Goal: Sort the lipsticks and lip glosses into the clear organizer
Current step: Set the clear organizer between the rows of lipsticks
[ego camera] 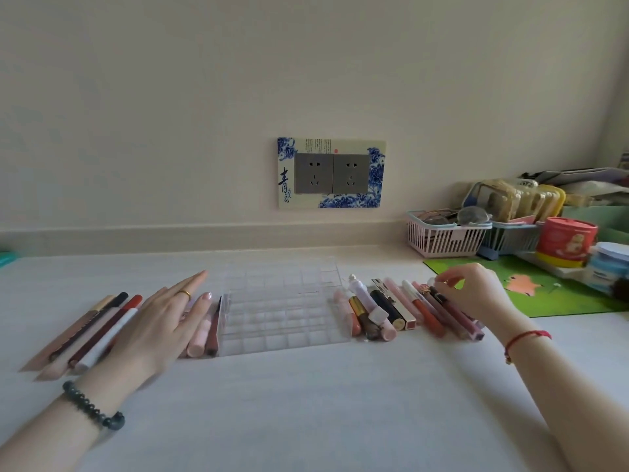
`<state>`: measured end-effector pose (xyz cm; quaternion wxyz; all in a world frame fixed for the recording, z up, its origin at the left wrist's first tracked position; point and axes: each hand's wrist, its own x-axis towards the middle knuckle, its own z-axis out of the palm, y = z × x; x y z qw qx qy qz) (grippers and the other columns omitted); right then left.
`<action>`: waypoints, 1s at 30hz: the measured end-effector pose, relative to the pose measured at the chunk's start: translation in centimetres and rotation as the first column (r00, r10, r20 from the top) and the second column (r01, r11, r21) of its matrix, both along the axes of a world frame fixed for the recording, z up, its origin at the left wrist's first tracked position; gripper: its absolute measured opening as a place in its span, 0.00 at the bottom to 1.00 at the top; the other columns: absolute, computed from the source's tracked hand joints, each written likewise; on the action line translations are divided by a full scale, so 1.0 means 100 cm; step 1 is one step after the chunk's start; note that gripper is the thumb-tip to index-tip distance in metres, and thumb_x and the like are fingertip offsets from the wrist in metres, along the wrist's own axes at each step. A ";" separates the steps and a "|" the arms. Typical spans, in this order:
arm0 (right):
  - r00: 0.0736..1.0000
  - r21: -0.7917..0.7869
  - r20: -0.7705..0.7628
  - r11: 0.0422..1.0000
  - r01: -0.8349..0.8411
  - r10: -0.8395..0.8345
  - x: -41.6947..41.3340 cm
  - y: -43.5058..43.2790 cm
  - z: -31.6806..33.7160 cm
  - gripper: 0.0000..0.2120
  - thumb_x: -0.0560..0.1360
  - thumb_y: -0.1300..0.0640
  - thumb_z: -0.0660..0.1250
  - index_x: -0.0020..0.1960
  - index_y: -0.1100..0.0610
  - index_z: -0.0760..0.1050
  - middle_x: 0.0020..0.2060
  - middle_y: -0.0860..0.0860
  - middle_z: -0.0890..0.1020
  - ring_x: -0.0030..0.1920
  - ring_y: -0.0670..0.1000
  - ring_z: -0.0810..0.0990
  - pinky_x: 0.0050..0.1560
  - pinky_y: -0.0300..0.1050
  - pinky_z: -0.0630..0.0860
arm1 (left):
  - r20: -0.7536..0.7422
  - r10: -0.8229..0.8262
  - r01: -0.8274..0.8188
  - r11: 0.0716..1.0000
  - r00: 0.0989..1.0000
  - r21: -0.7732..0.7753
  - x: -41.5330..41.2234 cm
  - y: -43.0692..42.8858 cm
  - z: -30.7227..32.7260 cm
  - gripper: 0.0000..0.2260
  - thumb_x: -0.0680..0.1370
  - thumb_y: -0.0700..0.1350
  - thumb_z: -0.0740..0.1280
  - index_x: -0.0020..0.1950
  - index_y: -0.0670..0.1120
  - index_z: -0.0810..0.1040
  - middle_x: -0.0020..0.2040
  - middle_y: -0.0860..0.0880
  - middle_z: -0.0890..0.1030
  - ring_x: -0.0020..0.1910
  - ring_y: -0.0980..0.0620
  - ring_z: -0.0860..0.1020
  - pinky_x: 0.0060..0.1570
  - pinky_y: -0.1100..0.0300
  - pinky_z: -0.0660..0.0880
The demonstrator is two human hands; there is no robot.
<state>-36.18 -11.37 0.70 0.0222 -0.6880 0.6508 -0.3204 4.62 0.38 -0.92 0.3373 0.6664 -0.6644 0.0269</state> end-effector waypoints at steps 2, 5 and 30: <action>1.000 0.051 -0.023 0.999 0.006 -0.005 0.001 0.001 0.003 0.05 0.70 0.55 0.68 0.44 0.54 0.82 0.40 0.53 0.82 0.36 0.52 0.78 0.35 0.43 0.76 | -0.016 0.013 -0.013 1.000 1.000 0.019 0.002 0.000 0.000 0.22 0.79 0.52 0.53 0.72 0.50 0.62 0.71 0.50 0.67 0.70 0.50 0.66 0.66 0.58 0.60; 0.997 0.145 -0.067 0.988 0.054 -0.045 0.000 0.003 0.008 0.04 0.70 0.55 0.68 0.42 0.53 0.82 0.37 0.53 0.81 0.31 0.52 0.80 0.29 0.42 0.78 | -0.022 0.005 -0.003 0.999 1.000 0.047 0.002 0.000 0.000 0.22 0.79 0.53 0.52 0.72 0.48 0.63 0.71 0.49 0.67 0.70 0.51 0.66 0.67 0.59 0.60; 0.984 0.270 -0.146 0.953 0.134 -0.097 0.008 0.008 0.013 0.10 0.68 0.51 0.71 0.40 0.59 0.82 0.36 0.54 0.80 0.35 0.52 0.77 0.37 0.44 0.78 | -0.049 -0.017 0.022 0.995 0.999 0.094 0.006 -0.001 -0.003 0.32 0.72 0.62 0.47 0.71 0.48 0.65 0.72 0.51 0.67 0.71 0.51 0.64 0.70 0.55 0.60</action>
